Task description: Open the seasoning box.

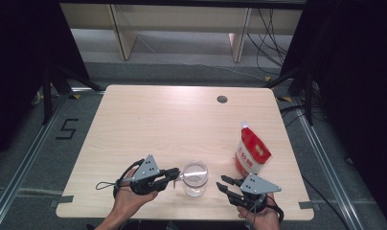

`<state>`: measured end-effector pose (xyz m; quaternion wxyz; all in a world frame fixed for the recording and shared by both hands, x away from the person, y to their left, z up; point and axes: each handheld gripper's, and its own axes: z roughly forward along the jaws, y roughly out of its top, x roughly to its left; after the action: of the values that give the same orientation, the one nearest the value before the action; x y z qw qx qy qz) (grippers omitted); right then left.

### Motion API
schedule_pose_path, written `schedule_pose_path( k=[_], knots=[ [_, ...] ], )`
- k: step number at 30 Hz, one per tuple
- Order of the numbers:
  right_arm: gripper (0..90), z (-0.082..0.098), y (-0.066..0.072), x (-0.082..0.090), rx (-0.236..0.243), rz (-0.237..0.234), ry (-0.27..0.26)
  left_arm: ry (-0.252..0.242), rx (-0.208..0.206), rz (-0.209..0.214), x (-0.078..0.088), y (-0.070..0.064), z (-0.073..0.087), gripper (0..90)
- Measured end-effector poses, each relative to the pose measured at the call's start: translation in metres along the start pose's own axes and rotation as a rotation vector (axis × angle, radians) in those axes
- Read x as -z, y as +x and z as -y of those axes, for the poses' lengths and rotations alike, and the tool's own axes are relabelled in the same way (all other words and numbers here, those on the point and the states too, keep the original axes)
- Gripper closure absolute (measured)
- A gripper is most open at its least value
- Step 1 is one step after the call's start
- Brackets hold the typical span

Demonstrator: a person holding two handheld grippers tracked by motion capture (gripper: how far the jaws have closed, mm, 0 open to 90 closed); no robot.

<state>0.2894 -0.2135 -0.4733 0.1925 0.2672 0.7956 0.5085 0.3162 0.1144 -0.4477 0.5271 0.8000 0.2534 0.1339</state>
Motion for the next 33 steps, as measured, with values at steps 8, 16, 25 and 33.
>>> schedule_pose_path(
  k=[8,16,25,33],
  knots=[
    [72.8,-0.002,0.000,-0.004,0.010,-0.011,-0.010,0.000,-0.003,-0.003,0.000,0.000,0.000,83.8],
    [79.0,-0.005,0.001,-0.008,0.013,-0.037,-0.013,0.010,0.005,-0.010,0.000,-0.001,0.003,84.7],
    [84.7,-0.010,0.004,-0.011,0.032,-0.037,-0.050,0.005,0.018,-0.006,0.000,-0.001,0.003,84.8],
    [87.3,-0.015,0.009,-0.016,0.042,-0.062,-0.065,0.006,0.012,-0.002,0.000,0.000,0.003,84.8]
  ],
)
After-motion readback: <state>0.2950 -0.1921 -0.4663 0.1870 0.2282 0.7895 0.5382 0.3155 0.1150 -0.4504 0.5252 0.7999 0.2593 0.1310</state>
